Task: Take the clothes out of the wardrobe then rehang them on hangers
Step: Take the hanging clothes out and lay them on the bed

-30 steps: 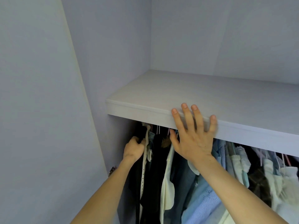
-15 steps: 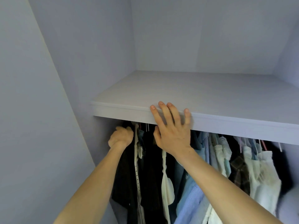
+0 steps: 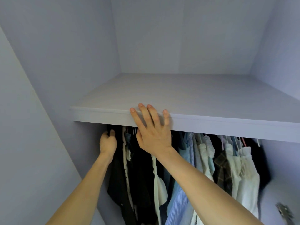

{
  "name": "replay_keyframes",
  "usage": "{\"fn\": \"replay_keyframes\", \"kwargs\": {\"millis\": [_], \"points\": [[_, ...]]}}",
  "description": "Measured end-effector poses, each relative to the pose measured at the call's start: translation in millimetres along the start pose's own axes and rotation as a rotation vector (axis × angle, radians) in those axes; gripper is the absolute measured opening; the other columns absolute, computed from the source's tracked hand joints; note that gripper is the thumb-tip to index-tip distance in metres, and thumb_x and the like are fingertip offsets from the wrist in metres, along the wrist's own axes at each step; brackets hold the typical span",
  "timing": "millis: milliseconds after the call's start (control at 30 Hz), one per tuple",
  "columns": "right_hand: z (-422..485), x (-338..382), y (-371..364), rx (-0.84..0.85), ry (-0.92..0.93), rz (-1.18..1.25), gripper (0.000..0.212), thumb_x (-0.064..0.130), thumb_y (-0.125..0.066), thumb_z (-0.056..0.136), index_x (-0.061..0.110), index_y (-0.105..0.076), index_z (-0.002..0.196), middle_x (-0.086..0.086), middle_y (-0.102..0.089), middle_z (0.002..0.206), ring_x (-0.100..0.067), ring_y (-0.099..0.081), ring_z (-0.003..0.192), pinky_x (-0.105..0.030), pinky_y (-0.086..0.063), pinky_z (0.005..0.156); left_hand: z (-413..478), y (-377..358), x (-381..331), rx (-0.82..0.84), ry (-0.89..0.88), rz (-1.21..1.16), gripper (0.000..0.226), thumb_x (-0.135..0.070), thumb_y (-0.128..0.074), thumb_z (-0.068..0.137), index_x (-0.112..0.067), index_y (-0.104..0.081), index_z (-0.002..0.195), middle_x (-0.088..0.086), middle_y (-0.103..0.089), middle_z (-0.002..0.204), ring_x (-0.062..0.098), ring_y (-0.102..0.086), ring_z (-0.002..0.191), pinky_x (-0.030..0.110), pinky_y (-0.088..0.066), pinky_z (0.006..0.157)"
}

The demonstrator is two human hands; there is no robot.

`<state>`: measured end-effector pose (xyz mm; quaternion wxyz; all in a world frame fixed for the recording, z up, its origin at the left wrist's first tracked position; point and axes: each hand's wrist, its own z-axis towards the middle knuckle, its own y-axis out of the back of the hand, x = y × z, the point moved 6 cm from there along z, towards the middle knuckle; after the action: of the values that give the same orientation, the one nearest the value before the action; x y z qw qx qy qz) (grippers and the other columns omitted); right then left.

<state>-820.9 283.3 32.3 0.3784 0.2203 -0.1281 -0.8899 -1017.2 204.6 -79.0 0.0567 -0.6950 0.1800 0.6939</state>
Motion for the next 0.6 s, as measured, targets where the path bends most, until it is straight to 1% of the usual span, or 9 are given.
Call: {"fn": "replay_keyframes", "kwargs": {"millis": [100,200,267,333,400,467,500,533,600], "points": [[-0.4,-0.8,2.5,0.008,0.004,0.024,0.083,0.035,-0.050,0.083,0.024,-0.019,0.159,-0.004,-0.023,0.162,-0.025,-0.022,0.148,-0.057,0.005,0.120,-9.8,-2.0,-13.0,0.032,-0.071,0.061,0.042,-0.035,-0.043,0.104,-0.008,-0.051,0.135,0.010,-0.061,0.127,0.031,-0.056,0.119,0.044,-0.046,0.102],[-0.8,-3.3,6.3,0.022,0.002,0.038,0.083,0.034,-0.050,0.084,0.024,-0.018,0.159,-0.005,-0.019,0.165,-0.025,-0.016,0.151,-0.056,0.004,0.120,-24.9,3.8,-7.1,0.075,-0.074,0.115,0.051,-0.037,-0.042,0.105,-0.008,-0.041,0.148,0.013,-0.052,0.143,0.030,-0.049,0.131,0.047,-0.040,0.111],[1.1,-2.0,9.5,0.069,0.000,0.069,0.086,0.035,-0.052,0.083,0.023,-0.013,0.160,-0.007,-0.011,0.167,-0.027,-0.007,0.153,-0.057,0.006,0.120,-40.1,19.3,1.2,0.076,-0.074,0.111,0.049,-0.037,-0.042,0.106,-0.010,-0.043,0.146,0.009,-0.054,0.142,0.027,-0.052,0.128,0.045,-0.042,0.110],[-1.7,1.5,13.3,0.123,-0.033,0.157,0.091,0.036,-0.056,0.082,0.022,-0.011,0.160,-0.008,-0.002,0.167,-0.029,0.000,0.154,-0.059,0.006,0.120,-60.4,40.6,12.8,0.084,-0.074,0.080,0.036,-0.037,-0.043,0.106,-0.016,-0.055,0.132,0.005,-0.065,0.125,0.021,-0.062,0.111,0.038,-0.050,0.096],[-11.7,9.9,18.5,0.147,-0.055,0.280,0.088,0.037,-0.057,0.083,0.020,-0.017,0.159,-0.010,-0.001,0.167,-0.031,0.000,0.154,-0.059,0.005,0.120,-86.2,66.1,25.5,0.103,-0.074,0.067,0.022,-0.038,-0.044,0.105,-0.026,-0.061,0.113,-0.002,-0.071,0.105,0.016,-0.067,0.096,0.029,-0.052,0.078],[-30.4,27.7,24.4,0.183,-0.051,0.436,0.077,0.038,-0.054,0.085,0.015,-0.031,0.155,-0.012,-0.010,0.166,-0.032,-0.006,0.154,-0.058,-0.003,0.122,-116.4,94.0,37.5,0.121,-0.074,0.082,0.017,-0.037,-0.046,0.104,-0.030,-0.062,0.104,-0.009,-0.072,0.093,0.013,-0.069,0.091,0.021,-0.049,0.071],[-42.4,39.1,26.2,0.231,-0.067,0.537,0.071,0.039,-0.052,0.086,0.014,-0.038,0.151,-0.011,-0.019,0.164,-0.030,-0.013,0.153,-0.056,-0.013,0.122,-133.5,108.8,42.8,0.130,-0.073,0.091,0.017,-0.036,-0.047,0.104,-0.029,-0.063,0.103,-0.012,-0.072,0.091,0.011,-0.069,0.090,0.018,-0.048,0.071],[-54.7,52.2,26.5,0.318,-0.102,0.666,0.067,0.044,-0.050,0.088,0.014,-0.042,0.147,-0.008,-0.028,0.160,-0.027,-0.021,0.150,-0.052,-0.023,0.120,-151.7,124.1,47.8,0.144,-0.069,0.096,0.017,-0.035,-0.048,0.104,-0.029,-0.064,0.103,-0.014,-0.073,0.091,0.008,-0.069,0.090,0.015,-0.047,0.071],[-79.3,84.9,27.9,0.610,-0.200,0.988,0.066,0.059,-0.043,0.091,0.021,-0.043,0.145,0.005,-0.041,0.151,-0.011,-0.037,0.138,-0.036,-0.039,0.110,-190.8,154.6,58.0,0.183,-0.032,0.101,0.017,-0.035,-0.049,0.104,-0.031,-0.066,0.102,-0.015,-0.074,0.096,0.004,-0.070,0.092,0.012,-0.047,0.074]]}}
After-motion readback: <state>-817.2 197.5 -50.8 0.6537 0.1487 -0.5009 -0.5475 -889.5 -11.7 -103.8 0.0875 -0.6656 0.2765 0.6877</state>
